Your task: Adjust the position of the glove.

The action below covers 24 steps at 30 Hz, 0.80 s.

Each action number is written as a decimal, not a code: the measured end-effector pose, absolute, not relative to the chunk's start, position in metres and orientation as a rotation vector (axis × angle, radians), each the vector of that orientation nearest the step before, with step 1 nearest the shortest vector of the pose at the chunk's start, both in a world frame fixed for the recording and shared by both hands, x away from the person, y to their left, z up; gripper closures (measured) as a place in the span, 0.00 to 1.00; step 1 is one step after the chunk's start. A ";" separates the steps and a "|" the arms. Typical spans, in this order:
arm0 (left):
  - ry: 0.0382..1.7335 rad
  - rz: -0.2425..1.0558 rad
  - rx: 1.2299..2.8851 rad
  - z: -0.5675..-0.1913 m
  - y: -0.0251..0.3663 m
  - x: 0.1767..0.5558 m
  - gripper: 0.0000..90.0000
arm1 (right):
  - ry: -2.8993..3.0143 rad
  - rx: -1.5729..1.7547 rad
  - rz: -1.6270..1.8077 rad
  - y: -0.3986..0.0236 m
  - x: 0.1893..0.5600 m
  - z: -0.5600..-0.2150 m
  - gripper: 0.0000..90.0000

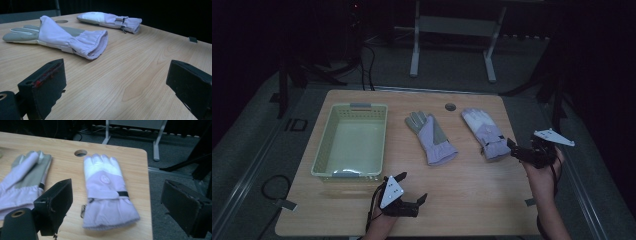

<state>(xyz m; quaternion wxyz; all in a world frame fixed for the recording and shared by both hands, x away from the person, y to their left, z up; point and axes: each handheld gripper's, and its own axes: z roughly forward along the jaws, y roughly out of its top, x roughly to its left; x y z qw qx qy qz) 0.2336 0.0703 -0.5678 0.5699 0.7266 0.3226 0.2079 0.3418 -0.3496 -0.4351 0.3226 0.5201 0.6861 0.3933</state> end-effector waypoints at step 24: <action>0.735 0.473 1.716 -0.568 0.069 0.232 0.03 | 1.956 1.240 1.124 -0.287 0.382 -0.403 0.17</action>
